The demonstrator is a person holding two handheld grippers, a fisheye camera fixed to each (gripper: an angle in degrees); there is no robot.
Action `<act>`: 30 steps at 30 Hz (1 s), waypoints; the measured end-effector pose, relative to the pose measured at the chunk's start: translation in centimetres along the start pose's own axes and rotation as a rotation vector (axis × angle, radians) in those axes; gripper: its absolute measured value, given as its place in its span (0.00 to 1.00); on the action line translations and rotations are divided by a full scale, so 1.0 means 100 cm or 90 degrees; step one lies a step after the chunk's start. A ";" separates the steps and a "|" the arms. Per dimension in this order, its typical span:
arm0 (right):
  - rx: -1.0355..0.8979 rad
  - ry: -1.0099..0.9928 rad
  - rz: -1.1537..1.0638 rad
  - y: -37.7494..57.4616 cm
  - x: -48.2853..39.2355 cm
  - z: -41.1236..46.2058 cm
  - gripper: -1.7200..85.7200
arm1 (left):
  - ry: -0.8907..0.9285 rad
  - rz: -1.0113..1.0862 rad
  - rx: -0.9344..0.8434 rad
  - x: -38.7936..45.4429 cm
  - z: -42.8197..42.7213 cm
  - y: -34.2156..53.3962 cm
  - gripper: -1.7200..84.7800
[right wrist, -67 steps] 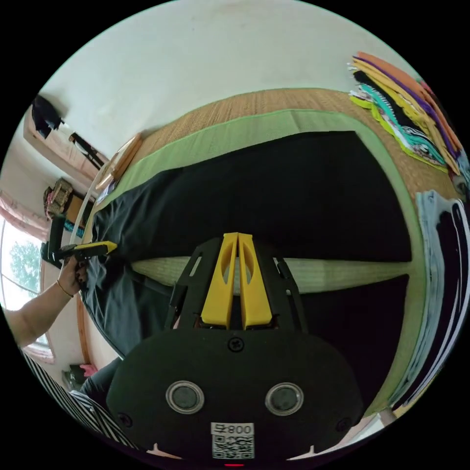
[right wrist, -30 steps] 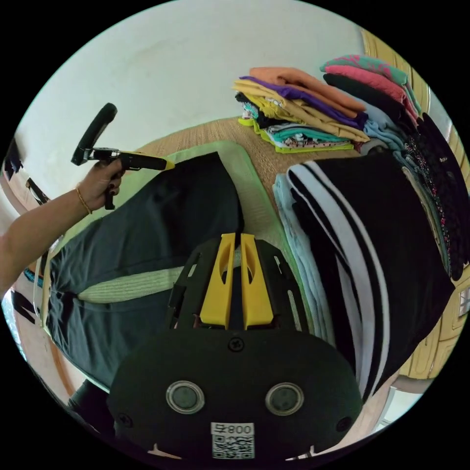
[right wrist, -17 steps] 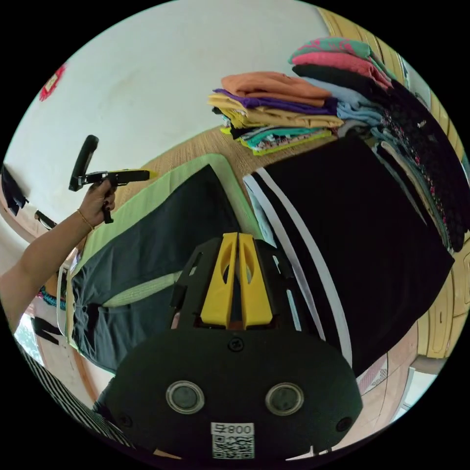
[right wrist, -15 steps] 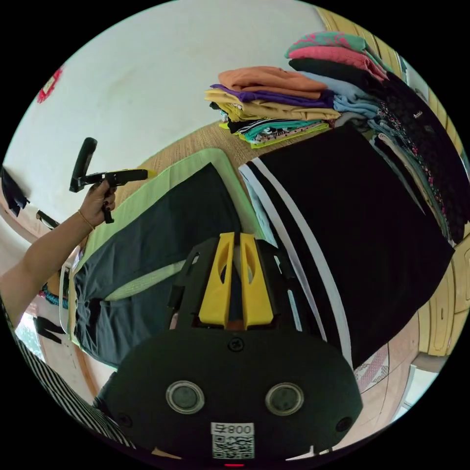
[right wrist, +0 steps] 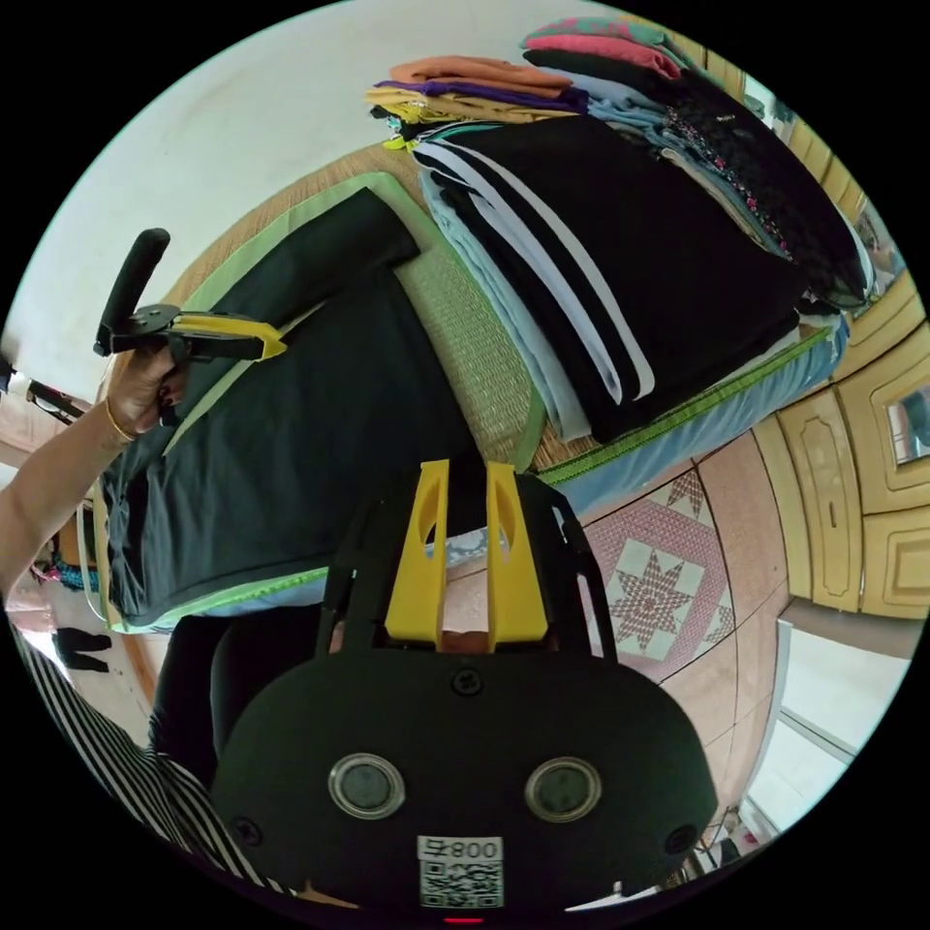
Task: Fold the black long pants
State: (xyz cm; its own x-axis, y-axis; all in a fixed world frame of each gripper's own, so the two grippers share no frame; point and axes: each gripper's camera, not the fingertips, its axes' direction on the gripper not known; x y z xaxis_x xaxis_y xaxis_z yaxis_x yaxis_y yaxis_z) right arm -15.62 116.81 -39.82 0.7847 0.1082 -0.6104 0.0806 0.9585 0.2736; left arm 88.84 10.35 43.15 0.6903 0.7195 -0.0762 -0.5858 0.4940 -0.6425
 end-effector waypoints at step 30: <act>0.069 -0.144 -0.088 -0.082 -0.115 -0.153 0.02 | -0.006 -0.228 0.131 -0.061 0.151 0.267 0.03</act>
State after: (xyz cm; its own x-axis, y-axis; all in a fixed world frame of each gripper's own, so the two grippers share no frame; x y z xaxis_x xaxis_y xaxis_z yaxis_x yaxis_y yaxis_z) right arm -34.72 111.73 -46.46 0.8782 -0.0947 -0.4688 0.2518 0.9249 0.2849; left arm 62.59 26.46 37.97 0.8629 0.4877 0.1322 -0.3819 0.8008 -0.4613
